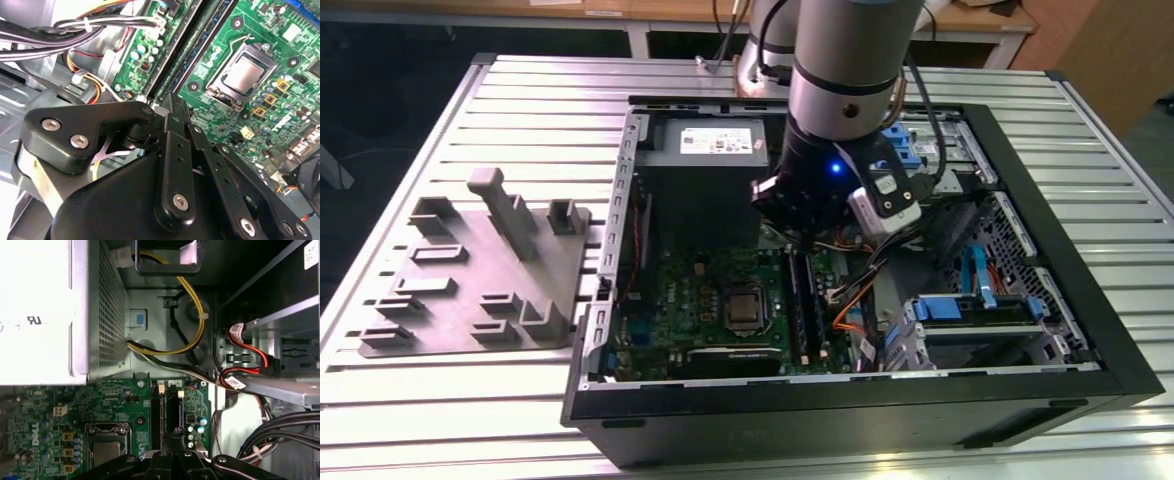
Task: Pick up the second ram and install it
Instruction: 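Press down the second ram until it locks into place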
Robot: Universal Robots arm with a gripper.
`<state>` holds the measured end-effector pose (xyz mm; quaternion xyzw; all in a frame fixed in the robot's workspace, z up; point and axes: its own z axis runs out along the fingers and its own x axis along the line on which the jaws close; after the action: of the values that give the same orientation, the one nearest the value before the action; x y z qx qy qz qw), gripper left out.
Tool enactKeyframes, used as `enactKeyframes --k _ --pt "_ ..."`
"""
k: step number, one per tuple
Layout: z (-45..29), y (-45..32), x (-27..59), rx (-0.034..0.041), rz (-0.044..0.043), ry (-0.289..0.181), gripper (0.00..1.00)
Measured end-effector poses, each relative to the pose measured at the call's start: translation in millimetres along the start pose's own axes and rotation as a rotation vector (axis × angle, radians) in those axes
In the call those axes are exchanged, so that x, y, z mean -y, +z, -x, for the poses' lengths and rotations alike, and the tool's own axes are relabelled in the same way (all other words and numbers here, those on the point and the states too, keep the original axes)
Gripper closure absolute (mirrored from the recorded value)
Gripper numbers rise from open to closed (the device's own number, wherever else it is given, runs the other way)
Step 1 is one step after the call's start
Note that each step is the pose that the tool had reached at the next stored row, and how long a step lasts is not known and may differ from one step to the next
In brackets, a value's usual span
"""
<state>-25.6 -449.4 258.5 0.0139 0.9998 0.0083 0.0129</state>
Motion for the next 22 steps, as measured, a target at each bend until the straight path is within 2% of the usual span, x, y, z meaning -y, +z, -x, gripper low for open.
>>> enactKeyframes --k 7,14,22 --pt "-2.1 8.7 -3.8 -0.0001 -0.0002 0.000 0.90" --pt "-3.5 10.8 -4.5 0.0002 0.0002 0.000 0.90" --pt "-6.5 20.2 -5.1 0.0002 -0.0001 0.000 0.90"
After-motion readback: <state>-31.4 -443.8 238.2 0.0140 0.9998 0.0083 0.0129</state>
